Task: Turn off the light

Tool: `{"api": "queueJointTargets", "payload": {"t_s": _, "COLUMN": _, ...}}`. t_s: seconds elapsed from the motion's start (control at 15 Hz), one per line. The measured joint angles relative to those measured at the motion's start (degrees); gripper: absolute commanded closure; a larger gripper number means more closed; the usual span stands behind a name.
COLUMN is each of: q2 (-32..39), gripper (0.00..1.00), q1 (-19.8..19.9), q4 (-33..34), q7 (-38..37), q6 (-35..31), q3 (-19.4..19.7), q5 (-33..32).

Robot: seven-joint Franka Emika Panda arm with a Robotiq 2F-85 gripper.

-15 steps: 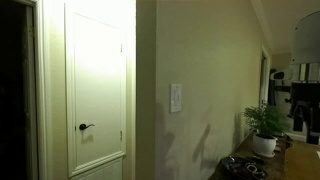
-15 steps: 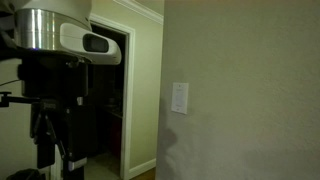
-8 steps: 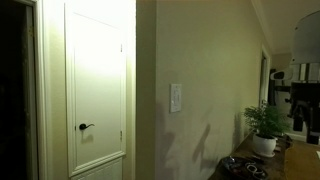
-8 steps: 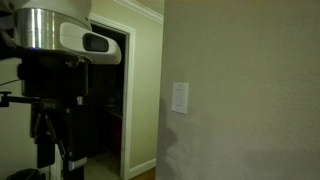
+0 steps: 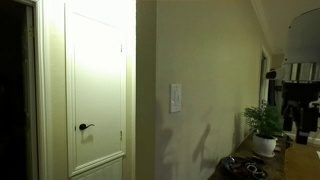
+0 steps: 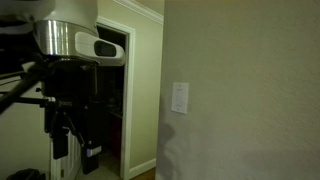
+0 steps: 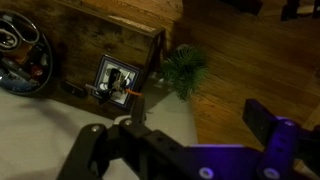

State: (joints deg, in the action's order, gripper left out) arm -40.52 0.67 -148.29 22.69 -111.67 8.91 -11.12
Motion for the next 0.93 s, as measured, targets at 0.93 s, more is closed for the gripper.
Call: {"api": "queueJointTargets", "payload": {"t_s": 0.93, "q2": 21.02, "gripper": 0.00, "q1": -1.47, "q4": 15.02, "q7": -18.67, "q6": -14.62, "q3": -8.91, "q5": 10.22}}
